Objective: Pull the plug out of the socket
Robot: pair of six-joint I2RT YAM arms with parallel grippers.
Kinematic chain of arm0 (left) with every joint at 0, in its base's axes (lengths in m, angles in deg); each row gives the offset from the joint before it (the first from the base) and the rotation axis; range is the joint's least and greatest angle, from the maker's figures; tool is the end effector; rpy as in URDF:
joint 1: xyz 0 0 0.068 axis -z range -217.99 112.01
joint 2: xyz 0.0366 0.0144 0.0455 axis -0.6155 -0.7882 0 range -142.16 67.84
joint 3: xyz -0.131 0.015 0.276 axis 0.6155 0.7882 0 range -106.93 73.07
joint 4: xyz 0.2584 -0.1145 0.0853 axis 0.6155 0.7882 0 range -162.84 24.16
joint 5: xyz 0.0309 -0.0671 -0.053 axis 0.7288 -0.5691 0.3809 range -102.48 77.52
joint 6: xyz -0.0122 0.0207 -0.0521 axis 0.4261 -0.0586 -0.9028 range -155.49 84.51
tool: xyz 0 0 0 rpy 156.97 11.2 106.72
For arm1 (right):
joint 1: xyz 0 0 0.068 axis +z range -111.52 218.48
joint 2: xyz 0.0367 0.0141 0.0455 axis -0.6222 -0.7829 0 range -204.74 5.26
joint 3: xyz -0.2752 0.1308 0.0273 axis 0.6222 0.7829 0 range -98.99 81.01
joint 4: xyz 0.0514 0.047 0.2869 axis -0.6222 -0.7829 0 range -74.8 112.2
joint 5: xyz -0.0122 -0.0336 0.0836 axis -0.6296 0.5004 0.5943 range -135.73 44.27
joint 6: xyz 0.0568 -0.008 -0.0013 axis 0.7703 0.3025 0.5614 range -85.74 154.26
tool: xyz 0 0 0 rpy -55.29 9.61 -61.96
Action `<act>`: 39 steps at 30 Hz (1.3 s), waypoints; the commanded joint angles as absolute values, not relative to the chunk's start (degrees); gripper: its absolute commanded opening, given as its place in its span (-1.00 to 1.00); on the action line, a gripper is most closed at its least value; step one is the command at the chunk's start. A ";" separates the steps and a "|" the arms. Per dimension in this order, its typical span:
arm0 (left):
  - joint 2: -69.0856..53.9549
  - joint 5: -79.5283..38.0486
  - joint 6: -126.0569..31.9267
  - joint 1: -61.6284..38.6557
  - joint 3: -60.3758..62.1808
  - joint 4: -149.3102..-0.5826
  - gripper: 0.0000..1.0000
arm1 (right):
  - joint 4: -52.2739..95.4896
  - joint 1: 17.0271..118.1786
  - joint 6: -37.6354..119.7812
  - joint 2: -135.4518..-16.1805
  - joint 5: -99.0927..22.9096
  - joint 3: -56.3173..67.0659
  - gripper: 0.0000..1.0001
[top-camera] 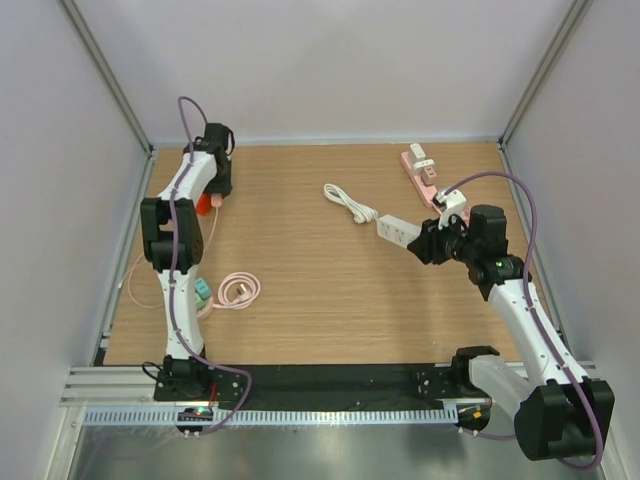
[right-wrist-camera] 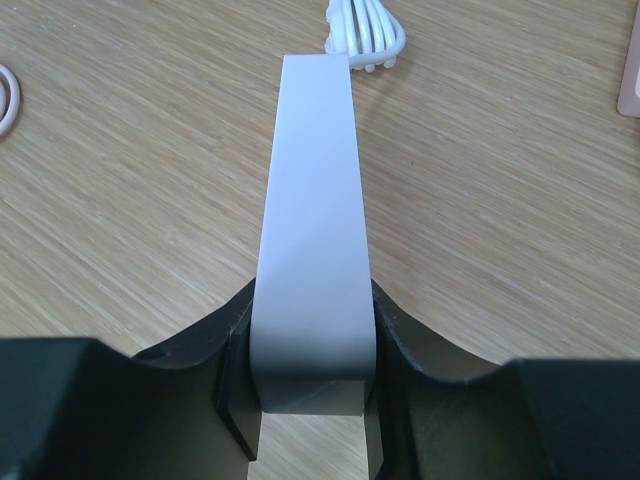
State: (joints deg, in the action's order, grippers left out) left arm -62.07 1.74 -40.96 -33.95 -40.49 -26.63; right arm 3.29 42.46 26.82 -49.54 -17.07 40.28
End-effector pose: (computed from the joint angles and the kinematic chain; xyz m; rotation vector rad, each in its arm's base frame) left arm 0.5490 -0.0287 0.2200 -0.1132 2.6309 0.2738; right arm 0.2251 0.0351 0.2873 -0.4959 2.0484 0.4989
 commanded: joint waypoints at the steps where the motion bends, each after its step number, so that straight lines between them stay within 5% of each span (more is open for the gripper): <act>1: -63.90 5.28 -39.00 -34.03 -43.55 -25.47 -0.81 | 5.85 42.69 26.26 -49.67 -14.79 37.50 -0.98; 11: -64.09 8.18 -40.23 -34.03 -43.73 -25.82 0.24 | 5.86 42.70 26.17 -49.84 -14.80 37.50 -0.98; 28: -47.30 -6.66 -52.87 -35.34 -35.76 -29.42 0.59 | 5.86 42.69 25.91 -49.49 -14.44 37.68 -0.98; 34: -39.40 -27.49 -64.47 -42.64 -22.48 -36.97 -0.55 | 5.77 42.69 25.82 -49.40 -14.44 37.77 -0.98; 37: -35.97 -31.10 -65.98 -44.04 -16.15 -38.65 -0.67 | 5.77 42.78 25.65 -49.49 -14.36 37.77 -0.98; 38: -35.09 -32.07 -66.94 -44.22 -13.44 -38.74 -0.95 | 5.77 42.78 25.65 -49.58 -14.44 37.77 -0.98; 39: -34.38 -33.82 -67.47 -44.31 -12.19 -39.00 -1.00 | 5.77 42.70 25.56 -49.67 -14.44 37.77 -0.98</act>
